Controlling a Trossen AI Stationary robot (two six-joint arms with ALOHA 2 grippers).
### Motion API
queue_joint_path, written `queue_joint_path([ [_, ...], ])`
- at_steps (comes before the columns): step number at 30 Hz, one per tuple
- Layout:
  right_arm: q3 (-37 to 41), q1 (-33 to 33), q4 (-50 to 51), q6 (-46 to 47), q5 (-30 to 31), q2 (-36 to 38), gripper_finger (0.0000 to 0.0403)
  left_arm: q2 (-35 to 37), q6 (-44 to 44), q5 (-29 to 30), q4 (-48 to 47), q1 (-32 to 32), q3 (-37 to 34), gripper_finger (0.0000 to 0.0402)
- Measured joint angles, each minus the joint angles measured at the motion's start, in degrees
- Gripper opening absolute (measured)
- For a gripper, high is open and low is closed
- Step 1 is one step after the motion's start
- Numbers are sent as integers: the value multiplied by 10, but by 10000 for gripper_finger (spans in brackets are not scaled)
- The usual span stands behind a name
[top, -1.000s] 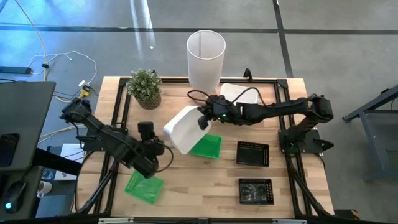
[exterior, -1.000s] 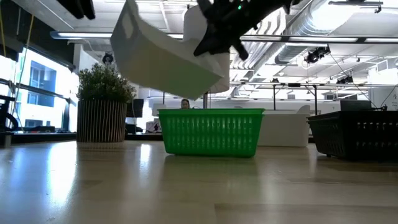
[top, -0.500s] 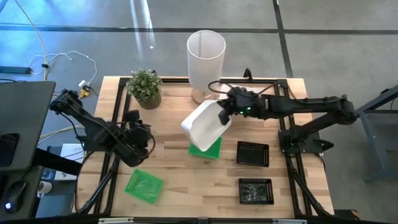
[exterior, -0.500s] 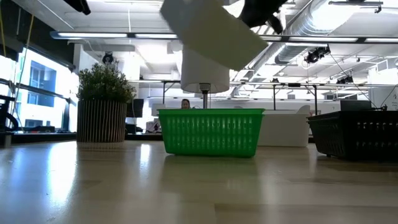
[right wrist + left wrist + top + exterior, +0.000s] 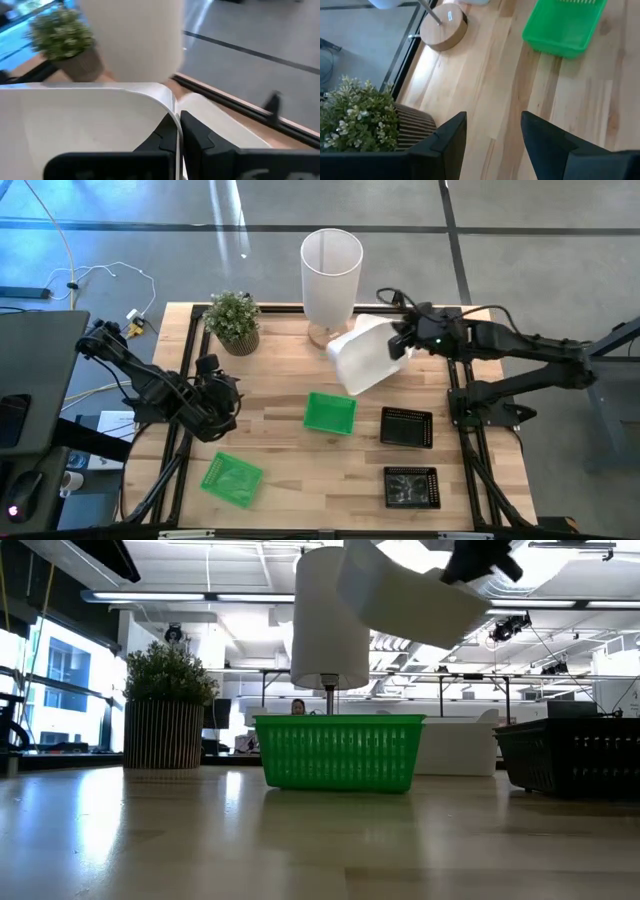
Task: Stack baskets by color
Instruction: Stack the white bin on top of the stacked white bins
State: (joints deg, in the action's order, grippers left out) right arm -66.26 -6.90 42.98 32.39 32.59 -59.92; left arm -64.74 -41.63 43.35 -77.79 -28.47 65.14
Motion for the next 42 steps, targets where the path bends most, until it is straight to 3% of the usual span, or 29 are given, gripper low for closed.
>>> queue_joint_path([
  [13, 0, -78, 196, 165, 39, 68, 0, 0, 2, 10, 0, 0, -2, 172],
  [20, 0, -131, 223, 244, 34, 63, 0, 0, 13, 10, -1, 0, -2, 172],
  [37, 0, -323, 191, 259, -188, -44, 0, -1, 13, 8, -1, 0, -2, 172],
  [42, 0, -355, 179, 251, -223, -81, 0, -1, 13, 6, -2, 0, -2, 172],
])
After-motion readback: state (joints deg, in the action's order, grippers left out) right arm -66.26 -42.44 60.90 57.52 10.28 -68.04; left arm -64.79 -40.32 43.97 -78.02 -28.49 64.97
